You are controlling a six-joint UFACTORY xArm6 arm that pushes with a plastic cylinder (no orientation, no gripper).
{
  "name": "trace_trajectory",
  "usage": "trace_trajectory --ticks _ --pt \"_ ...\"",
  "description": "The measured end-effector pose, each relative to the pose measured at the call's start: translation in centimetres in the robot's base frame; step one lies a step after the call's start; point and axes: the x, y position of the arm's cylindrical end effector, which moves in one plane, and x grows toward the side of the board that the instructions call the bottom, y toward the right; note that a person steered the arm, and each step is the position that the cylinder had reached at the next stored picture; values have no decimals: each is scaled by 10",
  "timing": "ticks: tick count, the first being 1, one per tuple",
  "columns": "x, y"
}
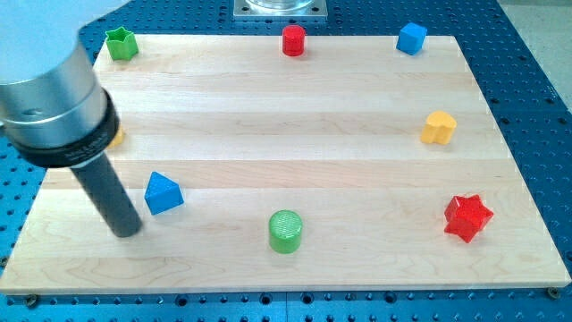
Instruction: Point your arm at the bottom right corner of the board
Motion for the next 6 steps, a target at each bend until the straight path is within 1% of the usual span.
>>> trace_trajectory --ticks 2,3,4,5,6 --pt "-24 15" --pt "-12 11" --pt "1 78" --pt "-33 182" --pt "-51 304"
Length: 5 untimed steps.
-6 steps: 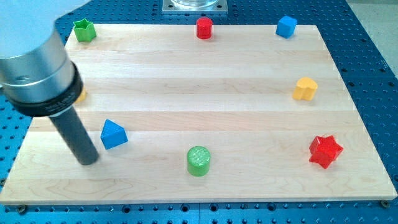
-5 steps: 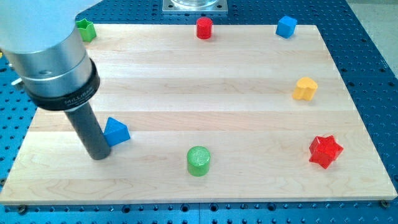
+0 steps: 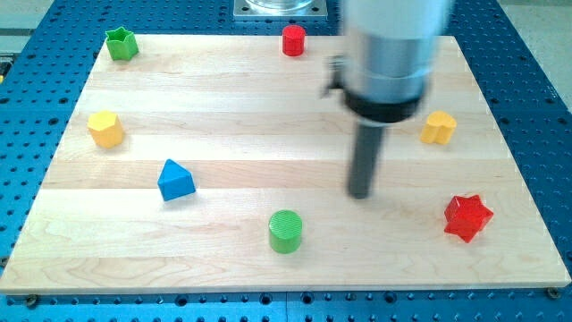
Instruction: Point your arm at the bottom right corner of the board
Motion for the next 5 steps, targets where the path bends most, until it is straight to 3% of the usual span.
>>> trace_trajectory --ticks 1,2,3,5 --pt "0 134" --pt "23 199" --pt "67 153" --pt "44 121"
